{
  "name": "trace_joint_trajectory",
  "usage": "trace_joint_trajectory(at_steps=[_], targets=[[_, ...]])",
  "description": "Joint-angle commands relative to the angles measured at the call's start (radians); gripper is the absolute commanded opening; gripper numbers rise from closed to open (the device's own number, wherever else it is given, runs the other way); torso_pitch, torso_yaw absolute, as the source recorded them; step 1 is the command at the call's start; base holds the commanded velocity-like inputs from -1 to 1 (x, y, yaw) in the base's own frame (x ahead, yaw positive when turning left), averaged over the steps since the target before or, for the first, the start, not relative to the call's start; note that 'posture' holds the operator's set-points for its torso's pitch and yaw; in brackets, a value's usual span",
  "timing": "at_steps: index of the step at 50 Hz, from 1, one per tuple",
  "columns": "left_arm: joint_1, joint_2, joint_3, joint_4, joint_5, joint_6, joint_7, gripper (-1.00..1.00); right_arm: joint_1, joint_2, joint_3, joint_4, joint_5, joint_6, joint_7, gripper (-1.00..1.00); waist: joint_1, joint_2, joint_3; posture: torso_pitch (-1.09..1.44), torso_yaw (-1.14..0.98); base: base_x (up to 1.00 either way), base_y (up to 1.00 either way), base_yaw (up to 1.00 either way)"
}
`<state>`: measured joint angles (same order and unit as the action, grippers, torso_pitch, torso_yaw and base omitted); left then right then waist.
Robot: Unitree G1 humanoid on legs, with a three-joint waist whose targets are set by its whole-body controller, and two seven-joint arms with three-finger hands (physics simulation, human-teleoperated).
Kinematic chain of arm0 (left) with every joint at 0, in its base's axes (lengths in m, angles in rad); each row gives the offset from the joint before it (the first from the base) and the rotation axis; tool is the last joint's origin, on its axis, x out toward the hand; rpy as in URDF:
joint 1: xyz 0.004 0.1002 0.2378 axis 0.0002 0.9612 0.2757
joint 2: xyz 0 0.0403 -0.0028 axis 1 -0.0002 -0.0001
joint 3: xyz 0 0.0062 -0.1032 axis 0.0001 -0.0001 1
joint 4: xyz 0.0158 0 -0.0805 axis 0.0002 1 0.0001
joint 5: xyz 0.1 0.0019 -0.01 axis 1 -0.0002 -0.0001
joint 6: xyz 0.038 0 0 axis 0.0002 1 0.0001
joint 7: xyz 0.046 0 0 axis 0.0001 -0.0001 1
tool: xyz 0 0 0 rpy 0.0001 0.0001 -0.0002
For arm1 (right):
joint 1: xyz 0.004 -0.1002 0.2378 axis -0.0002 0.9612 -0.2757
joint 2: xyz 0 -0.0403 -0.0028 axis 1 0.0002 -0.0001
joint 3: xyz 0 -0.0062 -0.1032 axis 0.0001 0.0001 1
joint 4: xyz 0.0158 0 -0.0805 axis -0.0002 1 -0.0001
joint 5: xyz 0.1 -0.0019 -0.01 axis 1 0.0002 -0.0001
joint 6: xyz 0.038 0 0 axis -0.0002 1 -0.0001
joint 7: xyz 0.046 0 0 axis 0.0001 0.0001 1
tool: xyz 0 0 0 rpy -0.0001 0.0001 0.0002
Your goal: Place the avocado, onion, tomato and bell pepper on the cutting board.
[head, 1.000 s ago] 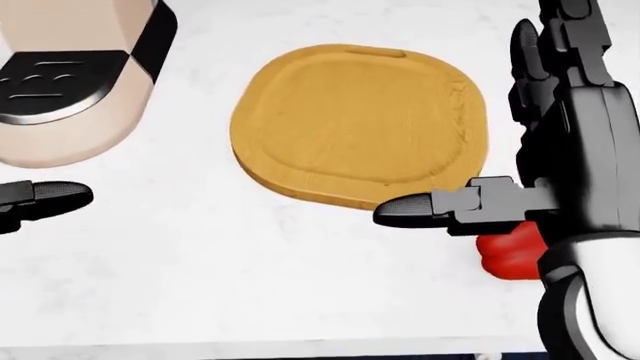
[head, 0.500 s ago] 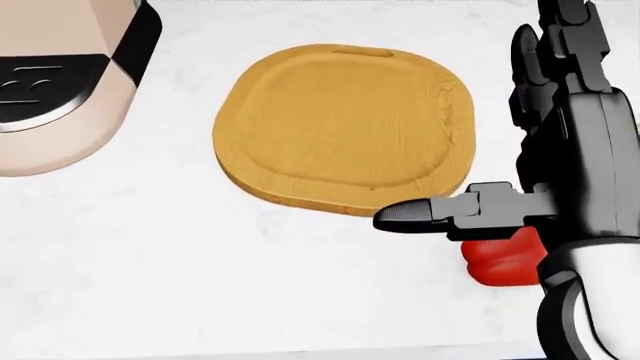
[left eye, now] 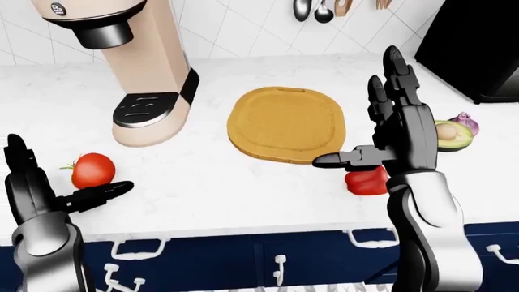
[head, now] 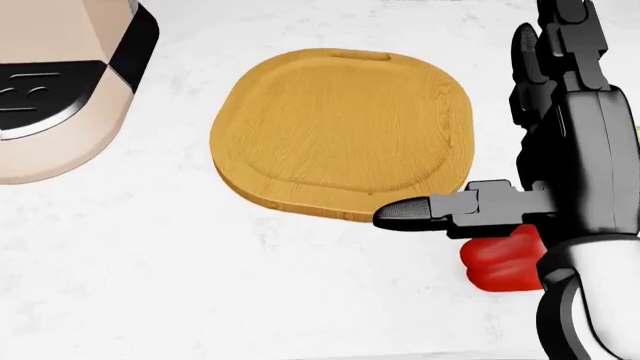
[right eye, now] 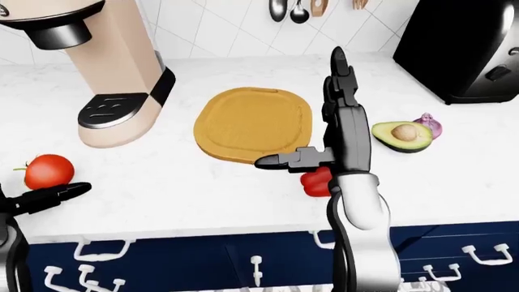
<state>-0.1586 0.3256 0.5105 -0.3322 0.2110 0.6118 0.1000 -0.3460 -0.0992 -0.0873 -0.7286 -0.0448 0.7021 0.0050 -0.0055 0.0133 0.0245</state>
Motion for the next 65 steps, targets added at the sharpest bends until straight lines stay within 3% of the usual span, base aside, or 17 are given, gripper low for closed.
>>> trace_joint_trajectory(at_steps=[1, 3, 5, 6, 8, 11, 13, 16, 21, 30, 37, 46, 47, 50, 54, 60, 65], targets=[[-0.005, 0.01, 0.01, -0.031, 0.009, -0.032, 0.008, 1.0, -0.021, -0.003, 0.0, -0.029, -0.002, -0.033, -0.003, 1.0, 0.001, 0.005, -0.018, 0.0, 0.0, 0.0, 0.0, 0.0], [0.0, 0.006, 0.01, -0.027, 0.01, -0.035, 0.007, 1.0, -0.016, -0.003, -0.003, -0.031, -0.001, -0.035, -0.002, 1.0, 0.0, 0.005, -0.018, 0.0, 0.0, 0.0, 0.0, 0.0], [-0.001, 0.006, 0.007, -0.027, 0.014, -0.031, 0.007, 0.84, -0.015, -0.003, 0.0, -0.031, -0.003, -0.036, -0.001, 1.0, 0.0, 0.006, -0.018, 0.0, 0.0, 0.0, 0.0, 0.0], [-0.001, 0.005, 0.008, -0.027, 0.014, -0.031, 0.008, 0.47, -0.013, 0.0, -0.002, -0.034, -0.001, -0.035, -0.002, 1.0, 0.0, 0.006, -0.018, 0.0, 0.0, 0.0, 0.0, 0.0], [0.001, 0.004, 0.007, -0.027, 0.016, -0.031, 0.008, 0.21, -0.009, -0.001, -0.002, -0.034, -0.001, -0.037, -0.001, 1.0, 0.001, 0.007, -0.018, 0.0, 0.0, 0.0, 0.0, 0.0], [0.0, 0.003, 0.003, -0.024, 0.022, -0.028, 0.009, 0.15, -0.005, -0.003, -0.004, -0.039, -0.001, -0.038, 0.0, 1.0, 0.001, 0.007, -0.018, 0.0, 0.0, 0.0, 0.0, 0.0], [0.003, 0.001, 0.002, -0.022, 0.023, -0.03, 0.008, -0.03, 0.001, -0.001, -0.004, -0.04, 0.0, -0.042, 0.001, 1.0, 0.001, 0.007, -0.018, 0.0, 0.0, 0.0, 0.0, 0.0], [0.005, -0.001, 0.0, -0.02, 0.028, -0.029, 0.009, -0.03, -0.001, -0.002, -0.006, -0.041, 0.0, -0.04, 0.001, 1.0, 0.0, 0.007, -0.017, 0.0, 0.0, 0.0, 0.0, 0.0], [0.005, 0.003, 0.002, -0.035, 0.038, -0.016, 0.0, -0.33, -0.012, -0.003, -0.002, -0.03, -0.005, -0.043, 0.002, 1.0, -0.001, 0.009, -0.018, 0.0, 0.0, 0.0, 0.0, 0.0], [-0.015, 0.017, -0.012, -0.134, 0.083, 0.072, -0.051, -0.47, -0.008, -0.006, -0.003, -0.04, -0.015, -0.04, 0.008, 1.0, -0.001, 0.008, -0.018, 0.0, 0.0, 0.0, 0.0, 0.0], [-0.119, 0.022, -0.136, -0.246, 0.178, 0.216, -0.138, -0.58, 0.008, -0.003, -0.01, -0.041, -0.011, -0.052, 0.01, 1.0, 0.002, -0.001, -0.019, 0.0, 0.0, 0.0, 0.0, 0.0], [-0.276, -0.043, -0.328, -0.231, 0.271, 0.275, -0.198, -0.6, 0.021, -0.004, -0.014, -0.042, -0.013, -0.066, 0.007, 1.0, 0.005, -0.008, -0.023, 0.0, 0.0, 0.0, 0.0, 0.0], [-0.288, -0.051, -0.332, -0.229, 0.277, 0.275, -0.203, -0.6, 0.022, -0.005, -0.014, -0.045, -0.013, -0.065, 0.008, 1.0, 0.006, -0.009, -0.023, 0.0, 0.0, 0.0, 0.0, 0.0], [-0.376, -0.086, -0.406, -0.159, 0.298, 0.259, -0.226, -0.62, 0.017, -0.011, -0.028, -0.066, -0.007, -0.041, 0.009, 1.0, 0.007, -0.014, -0.023, 0.0, 0.0, 0.0, 0.0, 0.0], [-0.458, -0.138, -0.454, -0.08, 0.318, 0.23, -0.237, -0.62, 0.019, -0.019, -0.042, -0.083, -0.002, -0.028, 0.008, 1.0, 0.01, -0.021, -0.022, 0.0, 0.0, 0.0, 0.0, 0.0], [-0.598, -0.205, -0.5, 0.078, 0.316, 0.166, -0.226, -0.63, 0.004, -0.026, -0.044, -0.076, 0.003, -0.028, -0.003, 1.0, 0.009, -0.03, -0.022, 0.0, 0.0, 0.0, 0.0, 0.0], [-0.72, -0.238, -0.508, 0.275, 0.278, 0.063, -0.196, -0.62, 0.008, -0.032, -0.055, -0.088, 0.012, -0.023, -0.005, 1.0, 0.01, -0.036, -0.021, 0.0, 0.0, 0.0, 0.0, 0.0]])
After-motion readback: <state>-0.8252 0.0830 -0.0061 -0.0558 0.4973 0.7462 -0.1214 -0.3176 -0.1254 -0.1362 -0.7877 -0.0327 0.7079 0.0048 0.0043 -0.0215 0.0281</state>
